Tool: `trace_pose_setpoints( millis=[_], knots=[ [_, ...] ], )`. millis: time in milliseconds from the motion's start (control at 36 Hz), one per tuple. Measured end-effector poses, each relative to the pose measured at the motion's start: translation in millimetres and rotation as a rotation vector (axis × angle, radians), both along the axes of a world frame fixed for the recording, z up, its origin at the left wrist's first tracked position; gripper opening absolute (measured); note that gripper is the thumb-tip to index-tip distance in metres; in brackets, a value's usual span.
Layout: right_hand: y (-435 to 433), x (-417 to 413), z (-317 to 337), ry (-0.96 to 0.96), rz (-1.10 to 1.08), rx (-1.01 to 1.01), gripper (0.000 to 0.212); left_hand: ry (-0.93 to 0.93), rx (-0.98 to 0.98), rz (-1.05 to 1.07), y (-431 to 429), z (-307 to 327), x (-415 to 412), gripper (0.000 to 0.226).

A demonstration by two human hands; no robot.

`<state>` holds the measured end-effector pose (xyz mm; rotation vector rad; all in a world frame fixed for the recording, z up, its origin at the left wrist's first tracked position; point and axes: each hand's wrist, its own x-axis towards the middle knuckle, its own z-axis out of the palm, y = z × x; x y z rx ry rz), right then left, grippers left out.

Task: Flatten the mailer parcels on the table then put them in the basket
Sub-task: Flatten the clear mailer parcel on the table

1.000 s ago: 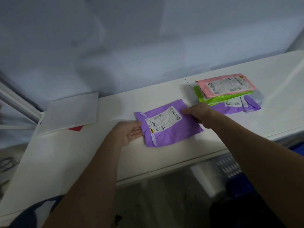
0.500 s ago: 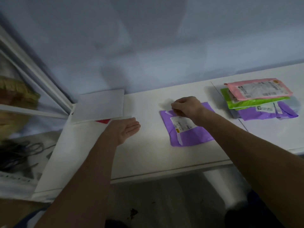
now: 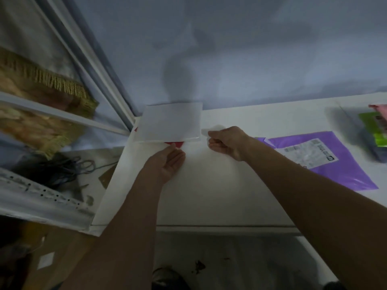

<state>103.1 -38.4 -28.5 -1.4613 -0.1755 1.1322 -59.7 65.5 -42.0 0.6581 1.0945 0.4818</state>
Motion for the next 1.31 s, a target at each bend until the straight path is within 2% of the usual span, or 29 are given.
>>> trace_pose_setpoints(
  millis=[56, 139, 361, 583, 694, 833, 944, 1028, 1194, 1306],
  knots=[
    [7, 1, -6, 0.044, -0.038, -0.01, 0.015, -0.021, -0.016, 0.009, 2, -2, -2, 0.015],
    [15, 3, -17, 0.123, -0.098, 0.016, 0.038, -0.034, -0.04, 0.041, 8, -3, -4, 0.013],
    [35, 1, -20, 0.122, -0.099, 0.039, 0.01, -0.056, -0.054, 0.07, 27, -3, 4, 0.018],
    [56, -4, -31, -0.07, -0.125, -0.047, 0.02, -0.088, -0.054, 0.054, 28, -3, 10, 0.018],
    [59, -4, -30, -0.056, -0.124, -0.041, 0.013, -0.124, -0.073, 0.062, 29, -7, 8, 0.019],
    [50, -2, -22, 0.024, -0.126, 0.036, 0.016, -0.126, -0.062, 0.094, 24, -4, 7, 0.017],
    [32, 9, -19, 0.025, -0.096, 0.009, 0.014, -0.142, -0.068, 0.131, 18, -1, 7, 0.031],
    [14, 19, -17, 0.035, -0.039, -0.047, 0.012, -0.167, -0.089, 0.169, 13, 0, 2, 0.032],
    [-25, 34, 0, -0.054, 0.153, -0.163, 0.009, -0.171, -0.122, 0.237, -9, 2, -12, 0.013],
    [-50, 30, 6, -0.083, 0.244, -0.202, 0.007, -0.096, -0.106, 0.164, -17, 7, -20, 0.005]
  ],
)
